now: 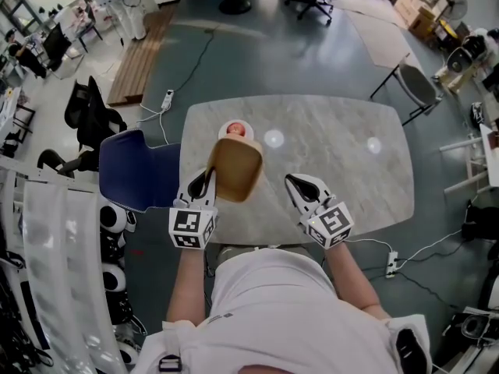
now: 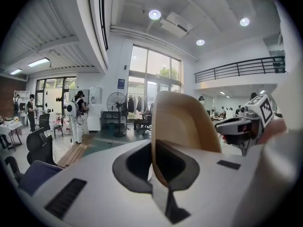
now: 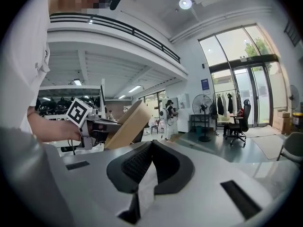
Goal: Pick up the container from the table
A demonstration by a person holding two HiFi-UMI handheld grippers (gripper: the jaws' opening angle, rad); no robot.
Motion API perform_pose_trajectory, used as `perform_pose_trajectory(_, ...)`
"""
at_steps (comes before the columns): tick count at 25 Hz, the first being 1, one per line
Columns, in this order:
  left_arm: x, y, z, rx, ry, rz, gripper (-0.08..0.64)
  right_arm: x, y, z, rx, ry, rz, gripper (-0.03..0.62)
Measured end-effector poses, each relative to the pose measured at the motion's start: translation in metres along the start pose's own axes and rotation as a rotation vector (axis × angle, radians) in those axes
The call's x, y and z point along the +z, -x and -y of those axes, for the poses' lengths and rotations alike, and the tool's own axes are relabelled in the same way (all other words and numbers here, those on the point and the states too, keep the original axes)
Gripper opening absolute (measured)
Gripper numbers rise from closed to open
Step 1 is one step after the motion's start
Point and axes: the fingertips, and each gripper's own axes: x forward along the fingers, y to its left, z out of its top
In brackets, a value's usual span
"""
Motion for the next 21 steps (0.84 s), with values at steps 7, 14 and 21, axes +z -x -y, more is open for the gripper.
perform_pose_trajectory(7,-0.0037,-0.0008,-0.0021,-0.018,-0.006,-0.008,0.01,-0.006,-0.0009,0.0019,-0.019,-0.045,-0.012,0.008)
perform_pose_trajectory(14,-0.0052,-0.005,-0.0026,-0.048,-0.01,-0.011,0.011,-0.0073,-0.0036,0.0003,-0.029,-0.037,-0.033,0.008)
perform_pose_trajectory(21,-0.0075,-0.007,-0.0023,-0.071,-0.02,-0.019,0.011,-0.0086,-0.0041,0.0033,-0.057,-0.056,-0.036,0.008)
